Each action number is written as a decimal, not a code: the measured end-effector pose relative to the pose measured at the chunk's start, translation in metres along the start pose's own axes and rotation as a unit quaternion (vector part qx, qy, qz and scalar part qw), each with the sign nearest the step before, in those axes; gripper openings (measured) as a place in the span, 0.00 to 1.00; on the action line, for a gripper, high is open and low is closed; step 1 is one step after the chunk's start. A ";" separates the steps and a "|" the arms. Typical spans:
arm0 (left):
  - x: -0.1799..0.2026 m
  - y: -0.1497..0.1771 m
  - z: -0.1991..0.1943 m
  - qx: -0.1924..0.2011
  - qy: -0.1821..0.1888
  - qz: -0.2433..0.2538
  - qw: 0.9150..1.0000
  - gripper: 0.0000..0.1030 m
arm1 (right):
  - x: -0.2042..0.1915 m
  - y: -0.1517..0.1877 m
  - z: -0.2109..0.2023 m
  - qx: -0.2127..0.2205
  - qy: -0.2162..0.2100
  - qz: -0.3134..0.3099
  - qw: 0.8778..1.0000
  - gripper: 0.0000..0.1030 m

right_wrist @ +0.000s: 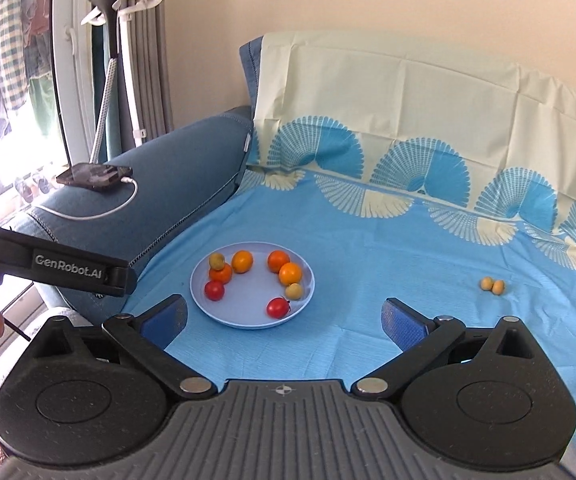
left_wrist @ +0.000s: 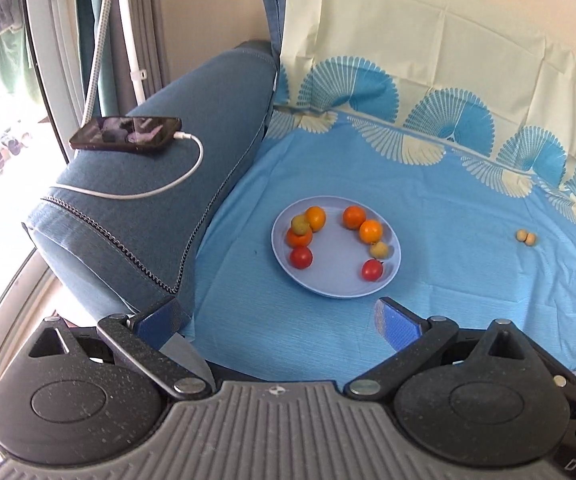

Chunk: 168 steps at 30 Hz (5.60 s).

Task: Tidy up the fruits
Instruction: 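Withdraw both open tools from the plate, then grasp a yellow-brown fruit with the right gripper while the left gripper grasps the other, then carry both yellow-brown fruits to the blue plate and release them onto it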

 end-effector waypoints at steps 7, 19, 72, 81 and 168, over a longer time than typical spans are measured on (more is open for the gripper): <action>-0.001 -0.001 -0.011 0.014 -0.001 0.002 1.000 1.00 | 0.000 0.000 -0.007 0.011 0.001 -0.002 1.000 0.99; -0.007 -0.003 -0.003 0.013 -0.008 0.000 1.000 1.00 | -0.001 0.000 -0.005 0.007 0.004 0.001 1.000 0.99; 0.262 -0.094 0.223 -0.067 0.106 0.169 0.978 1.00 | 0.282 0.022 0.137 -0.028 0.207 0.142 0.968 0.99; 0.411 -0.075 0.295 -0.040 0.192 0.324 0.925 1.00 | 0.388 0.057 0.240 -0.064 0.103 -0.018 0.992 0.83; 0.030 -0.053 0.152 -0.107 0.045 0.017 0.993 0.24 | 0.021 -0.005 0.147 -0.112 -0.067 0.017 0.991 0.26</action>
Point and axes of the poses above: each gripper's, at about its wrist camera, not at the fingertips, and z roughly the way its jaws point, x to its right, y to its underside, the point moved 1 cm from there along z, roughly the way its jaws point, and after that the axes turned 3 degrees about x, right-handed, at the moved point
